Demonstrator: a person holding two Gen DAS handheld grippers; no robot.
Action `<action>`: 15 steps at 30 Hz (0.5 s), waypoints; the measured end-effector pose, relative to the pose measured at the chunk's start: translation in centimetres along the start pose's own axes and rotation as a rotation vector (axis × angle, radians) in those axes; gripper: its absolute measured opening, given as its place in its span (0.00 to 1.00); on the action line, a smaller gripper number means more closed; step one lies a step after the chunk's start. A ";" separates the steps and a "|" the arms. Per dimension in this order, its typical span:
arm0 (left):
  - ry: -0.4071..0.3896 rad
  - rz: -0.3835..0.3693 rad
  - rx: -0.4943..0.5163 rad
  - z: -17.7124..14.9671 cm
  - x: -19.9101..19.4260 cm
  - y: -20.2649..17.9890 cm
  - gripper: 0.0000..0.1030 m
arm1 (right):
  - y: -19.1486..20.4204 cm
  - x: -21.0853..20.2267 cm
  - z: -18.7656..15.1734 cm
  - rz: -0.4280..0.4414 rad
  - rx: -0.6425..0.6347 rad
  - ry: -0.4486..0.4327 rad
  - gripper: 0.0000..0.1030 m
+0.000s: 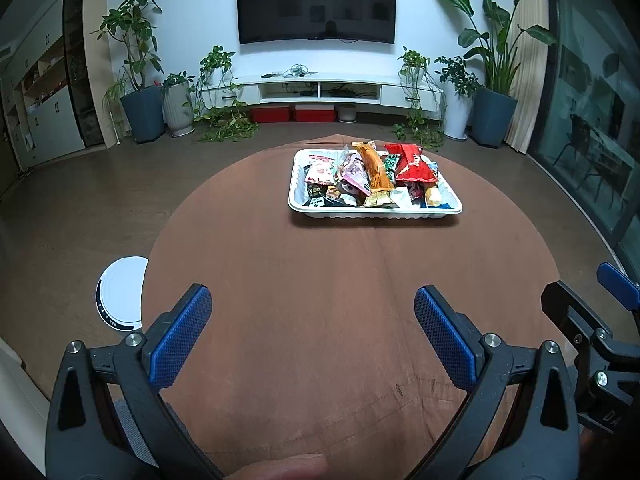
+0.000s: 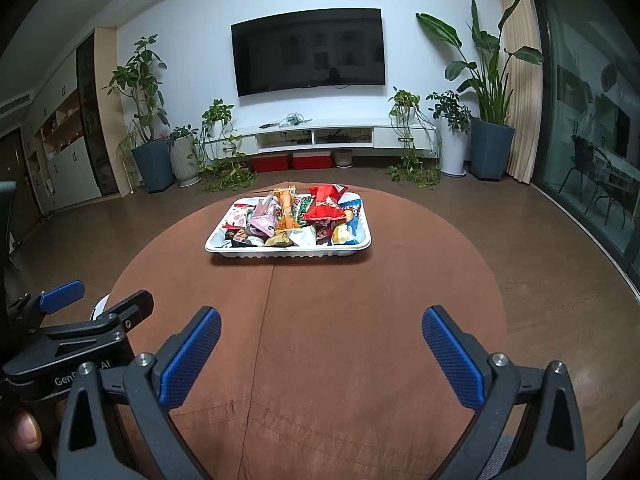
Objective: Organize snacks
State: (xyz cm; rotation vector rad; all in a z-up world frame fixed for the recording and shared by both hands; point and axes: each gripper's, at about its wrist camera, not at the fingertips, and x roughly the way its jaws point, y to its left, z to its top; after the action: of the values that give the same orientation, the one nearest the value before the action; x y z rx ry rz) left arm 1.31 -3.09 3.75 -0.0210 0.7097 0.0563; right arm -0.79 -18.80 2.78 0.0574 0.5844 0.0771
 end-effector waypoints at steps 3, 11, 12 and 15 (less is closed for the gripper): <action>0.000 0.000 0.000 0.0 0.0 0.0 1.00 | 0.0 0.0 0.1 0.000 -0.001 0.000 1.00; 0.001 0.002 0.001 0.0 0.0 -0.1 1.00 | 0.0 -0.1 0.1 -0.001 0.000 0.001 1.00; 0.002 0.002 0.001 -0.1 0.1 0.0 1.00 | 0.0 0.0 0.0 -0.001 0.000 0.002 1.00; 0.003 0.001 0.002 -0.2 0.2 0.0 1.00 | -0.1 0.2 -0.1 0.000 -0.001 0.005 1.00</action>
State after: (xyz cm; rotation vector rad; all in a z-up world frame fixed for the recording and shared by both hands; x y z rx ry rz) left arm 1.36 -3.11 3.47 -0.0187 0.7131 0.0567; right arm -0.65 -18.88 2.60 0.0564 0.5897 0.0777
